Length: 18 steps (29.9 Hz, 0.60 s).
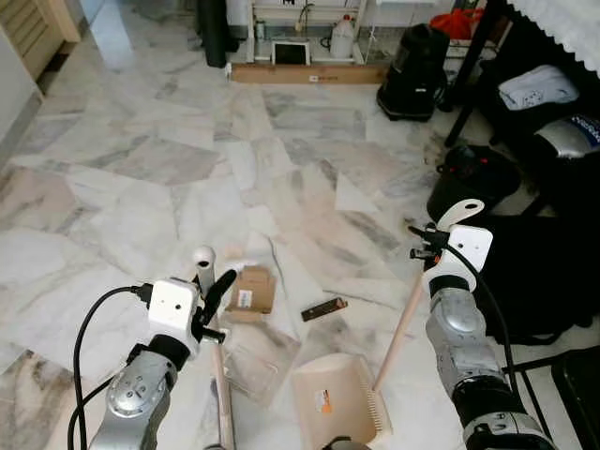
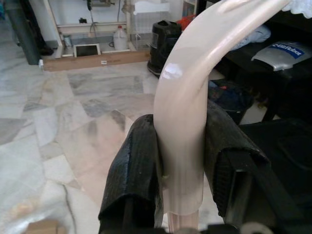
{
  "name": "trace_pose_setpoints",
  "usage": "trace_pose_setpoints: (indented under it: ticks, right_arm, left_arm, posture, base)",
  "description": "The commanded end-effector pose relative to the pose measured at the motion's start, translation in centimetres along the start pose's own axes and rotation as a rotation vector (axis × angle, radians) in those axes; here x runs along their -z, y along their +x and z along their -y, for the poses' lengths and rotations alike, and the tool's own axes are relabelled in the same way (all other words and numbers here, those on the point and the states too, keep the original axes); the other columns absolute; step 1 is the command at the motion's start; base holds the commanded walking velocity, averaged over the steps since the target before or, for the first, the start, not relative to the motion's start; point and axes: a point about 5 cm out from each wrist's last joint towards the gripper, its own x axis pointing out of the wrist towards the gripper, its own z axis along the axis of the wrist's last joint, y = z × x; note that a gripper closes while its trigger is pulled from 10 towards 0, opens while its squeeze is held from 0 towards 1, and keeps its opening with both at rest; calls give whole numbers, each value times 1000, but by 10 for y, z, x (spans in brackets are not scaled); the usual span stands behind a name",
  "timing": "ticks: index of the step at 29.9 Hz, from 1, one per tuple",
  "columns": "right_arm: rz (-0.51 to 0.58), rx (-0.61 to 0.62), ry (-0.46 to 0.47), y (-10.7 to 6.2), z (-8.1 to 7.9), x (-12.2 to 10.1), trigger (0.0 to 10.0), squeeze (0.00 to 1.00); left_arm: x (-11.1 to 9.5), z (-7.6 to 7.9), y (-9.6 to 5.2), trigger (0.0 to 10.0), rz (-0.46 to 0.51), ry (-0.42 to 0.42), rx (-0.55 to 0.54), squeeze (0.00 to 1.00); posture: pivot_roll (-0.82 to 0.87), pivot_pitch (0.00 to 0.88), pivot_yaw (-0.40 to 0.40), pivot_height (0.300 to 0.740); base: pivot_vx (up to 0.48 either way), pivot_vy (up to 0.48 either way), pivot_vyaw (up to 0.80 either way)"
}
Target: Sweep floor
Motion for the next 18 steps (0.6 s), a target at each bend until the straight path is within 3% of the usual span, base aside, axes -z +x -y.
trace_pose_setpoints:
  ticks: [1, 10, 18]
  right_arm:
    - [25, 3, -4, 3, 3, -5, 10000, 0]
    - [107, -77, 58, 5, -10, -13, 10000, 0]
    - [72, -72, 50, 6, -14, -5, 10000, 0]
  left_arm:
    - [-1, 1, -4, 10000, -11, 9, 19, 0]
    - [-22, -6, -3, 10000, 44, 28, 14, 0]
    - [-38, -16, -8, 10000, 61, 35, 6, 0]
  posture:
    - [-21, 261, -83, 740]
    - [14, 292, -77, 740]
    - [50, 353, -63, 740]
  base:
    - [0, 0, 0]
    - [0, 0, 0]
    - [0, 0, 0]
